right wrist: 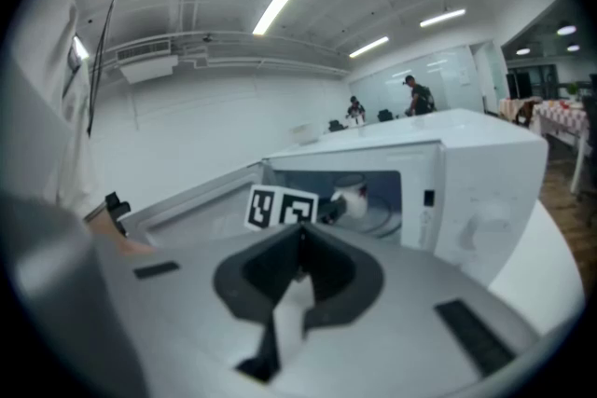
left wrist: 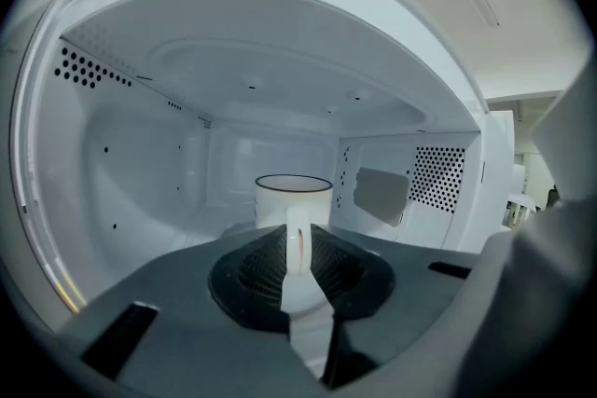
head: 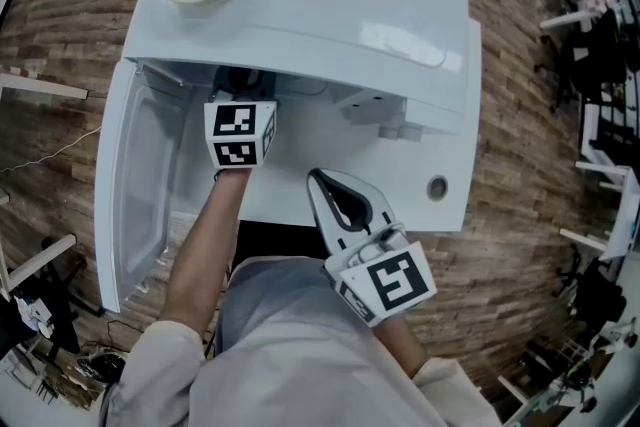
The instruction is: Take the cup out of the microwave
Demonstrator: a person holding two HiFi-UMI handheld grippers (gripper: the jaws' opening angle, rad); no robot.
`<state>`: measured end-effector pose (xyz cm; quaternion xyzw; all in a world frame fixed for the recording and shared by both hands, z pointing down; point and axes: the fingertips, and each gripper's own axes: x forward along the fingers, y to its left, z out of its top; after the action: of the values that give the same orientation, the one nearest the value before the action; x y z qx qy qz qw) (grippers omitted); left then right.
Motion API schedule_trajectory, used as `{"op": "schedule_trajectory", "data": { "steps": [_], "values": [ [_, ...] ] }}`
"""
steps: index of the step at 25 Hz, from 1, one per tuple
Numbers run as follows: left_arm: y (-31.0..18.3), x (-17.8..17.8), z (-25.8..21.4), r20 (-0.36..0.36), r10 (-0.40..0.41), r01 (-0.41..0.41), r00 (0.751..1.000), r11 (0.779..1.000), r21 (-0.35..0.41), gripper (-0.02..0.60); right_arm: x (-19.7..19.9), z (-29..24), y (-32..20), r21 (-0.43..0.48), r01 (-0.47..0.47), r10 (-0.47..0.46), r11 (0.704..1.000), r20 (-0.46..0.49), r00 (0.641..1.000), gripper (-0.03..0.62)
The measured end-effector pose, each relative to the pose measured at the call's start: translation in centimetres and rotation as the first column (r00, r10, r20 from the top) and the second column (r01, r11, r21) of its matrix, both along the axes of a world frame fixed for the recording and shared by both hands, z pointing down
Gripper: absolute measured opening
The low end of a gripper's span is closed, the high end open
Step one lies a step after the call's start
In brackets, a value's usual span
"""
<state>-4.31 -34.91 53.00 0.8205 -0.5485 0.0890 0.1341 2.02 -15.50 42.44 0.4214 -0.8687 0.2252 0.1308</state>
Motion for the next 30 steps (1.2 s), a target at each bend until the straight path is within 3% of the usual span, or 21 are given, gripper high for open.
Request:
{"op": "schedule_trajectory", "data": {
  "steps": [30],
  "values": [
    [3.6, -0.7, -1.4, -0.053, 0.002, -0.001, 0.999, 1.0, 0.003, 0.067, -0.8, -1.1, 1.6, 0.032, 0.024, -0.024, 0.999, -0.003, 1.0, 0.023]
  ]
}}
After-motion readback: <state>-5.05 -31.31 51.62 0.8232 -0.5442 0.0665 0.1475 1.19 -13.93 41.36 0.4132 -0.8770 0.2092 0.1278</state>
